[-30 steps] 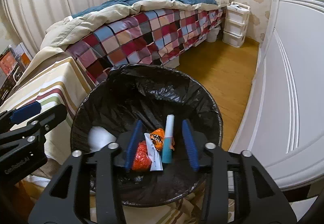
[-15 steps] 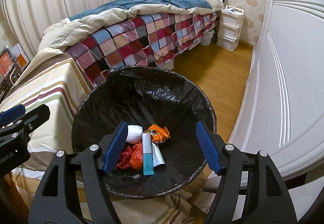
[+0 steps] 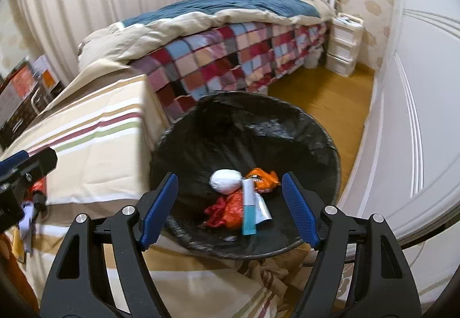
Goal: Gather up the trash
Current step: 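Move both tools back toward the pile on the bed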
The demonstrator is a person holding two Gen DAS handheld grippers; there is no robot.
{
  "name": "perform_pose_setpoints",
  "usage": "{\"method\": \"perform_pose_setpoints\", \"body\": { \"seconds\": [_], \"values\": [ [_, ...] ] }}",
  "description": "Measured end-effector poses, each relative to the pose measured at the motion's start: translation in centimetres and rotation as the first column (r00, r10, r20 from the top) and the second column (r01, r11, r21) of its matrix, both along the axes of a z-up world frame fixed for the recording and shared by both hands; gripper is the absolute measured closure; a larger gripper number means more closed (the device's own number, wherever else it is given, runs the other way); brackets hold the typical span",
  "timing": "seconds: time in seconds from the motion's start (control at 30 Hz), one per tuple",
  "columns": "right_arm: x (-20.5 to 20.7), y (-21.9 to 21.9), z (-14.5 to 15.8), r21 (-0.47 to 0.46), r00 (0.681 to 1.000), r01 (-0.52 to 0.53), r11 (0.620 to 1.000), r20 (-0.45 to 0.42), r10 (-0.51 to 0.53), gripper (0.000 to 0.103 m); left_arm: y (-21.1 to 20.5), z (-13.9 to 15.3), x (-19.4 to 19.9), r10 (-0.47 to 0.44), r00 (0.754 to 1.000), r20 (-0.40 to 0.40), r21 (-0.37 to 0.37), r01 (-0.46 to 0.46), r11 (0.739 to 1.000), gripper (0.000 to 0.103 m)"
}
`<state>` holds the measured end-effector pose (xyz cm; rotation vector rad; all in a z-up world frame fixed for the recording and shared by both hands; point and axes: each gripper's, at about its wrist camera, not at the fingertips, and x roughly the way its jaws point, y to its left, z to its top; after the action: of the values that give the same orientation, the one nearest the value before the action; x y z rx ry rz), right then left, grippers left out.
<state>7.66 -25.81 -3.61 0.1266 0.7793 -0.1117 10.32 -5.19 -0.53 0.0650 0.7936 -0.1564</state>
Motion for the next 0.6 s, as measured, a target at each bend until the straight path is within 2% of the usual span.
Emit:
{"method": "perform_pose_setpoints", "body": {
  "seconds": [0.07, 0.3, 0.6],
  "values": [
    [-0.3, 1.2, 0.6, -0.059, 1.0, -0.006, 0.998, 0.012, 0.007, 0.029, 1.3, 0.3, -0.5, 0.021, 1.0, 0.006, -0.004, -0.021, 1.0, 0.023],
    [-0.8, 3.5, 2.2, 0.002, 0.997, -0.064, 0.998, 0.035, 0.064, 0.028, 5.4, 1.0, -1.8, 0.086, 0.996, 0.021, -0.007, -0.086, 0.996, 0.023],
    [-0.9, 9.1, 2.1, 0.03, 0.984, -0.178, 0.984, 0.02, 0.178, 0.028, 11.4, 0.6, -3.5, 0.18, 0.984, 0.02, 0.008, -0.18, 0.984, 0.023]
  ]
}}
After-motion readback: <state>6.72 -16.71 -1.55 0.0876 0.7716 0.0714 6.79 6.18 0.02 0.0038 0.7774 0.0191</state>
